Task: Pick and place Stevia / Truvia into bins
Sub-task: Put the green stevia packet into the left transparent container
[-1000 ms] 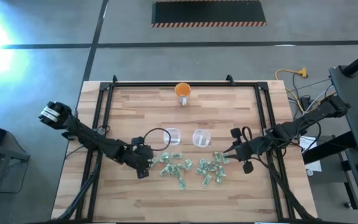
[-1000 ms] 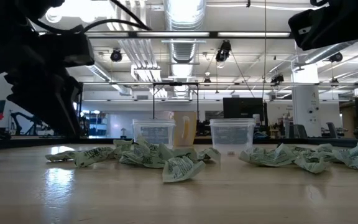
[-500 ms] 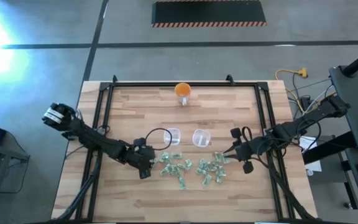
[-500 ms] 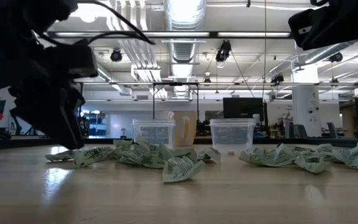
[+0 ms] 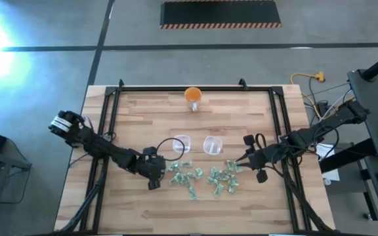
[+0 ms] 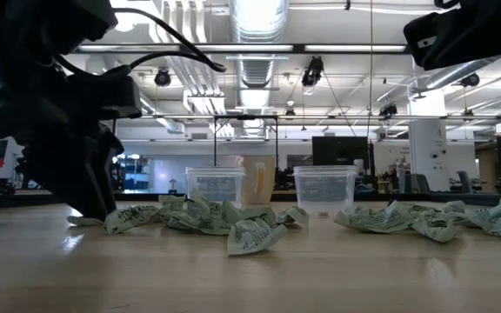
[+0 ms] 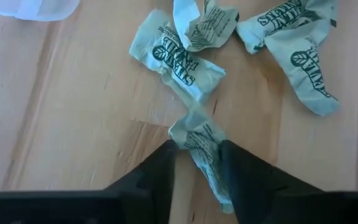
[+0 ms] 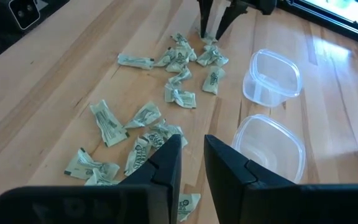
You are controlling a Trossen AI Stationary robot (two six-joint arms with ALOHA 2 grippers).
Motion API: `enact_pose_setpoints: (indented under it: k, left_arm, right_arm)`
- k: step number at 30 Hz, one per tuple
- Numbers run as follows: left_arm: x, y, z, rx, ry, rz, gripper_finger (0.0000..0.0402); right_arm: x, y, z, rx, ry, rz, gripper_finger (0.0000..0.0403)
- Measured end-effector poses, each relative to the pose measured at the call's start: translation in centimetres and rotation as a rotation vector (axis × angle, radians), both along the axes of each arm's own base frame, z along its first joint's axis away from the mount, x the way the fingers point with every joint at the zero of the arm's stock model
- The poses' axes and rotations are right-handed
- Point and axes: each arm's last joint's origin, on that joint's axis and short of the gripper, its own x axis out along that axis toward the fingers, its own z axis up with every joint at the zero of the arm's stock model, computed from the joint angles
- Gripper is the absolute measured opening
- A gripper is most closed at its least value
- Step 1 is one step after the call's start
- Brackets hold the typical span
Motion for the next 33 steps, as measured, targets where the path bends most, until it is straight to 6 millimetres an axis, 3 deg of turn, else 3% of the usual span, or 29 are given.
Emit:
enact_pose_setpoints:
  k: [6, 13, 20, 26, 33]
  left_arm:
    - [-0.2, 0.1, 0.4, 0.001, -0.007, -0.016, 0.0009]
    - [-0.3, 0.1, 1.5, 0.021, -0.050, -0.062, 0.0002]
    - [-0.4, 0.7, 5.0, 0.196, -0.217, -0.081, 0.0001]
    - [-0.3, 2.3, 7.5, 0.414, -0.337, -0.031, 0.0000]
    - [1.4, 4.8, 8.1, 0.531, -0.392, -0.007, 0.0000]
  right_arm:
    - [0.0, 0.0, 0.0, 0.000, 0.000, 0.000, 0.0059]
    - [0.0, 0.0, 0.0, -0.001, 0.000, -0.002, 0.0059]
    - [0.0, -0.1, -0.1, -0.011, -0.003, -0.015, 0.0059]
    - [0.0, -0.1, 0.0, -0.009, -0.006, -0.015, 0.0059]
    - [0.0, 0.0, 0.0, -0.009, -0.006, -0.015, 0.0059]
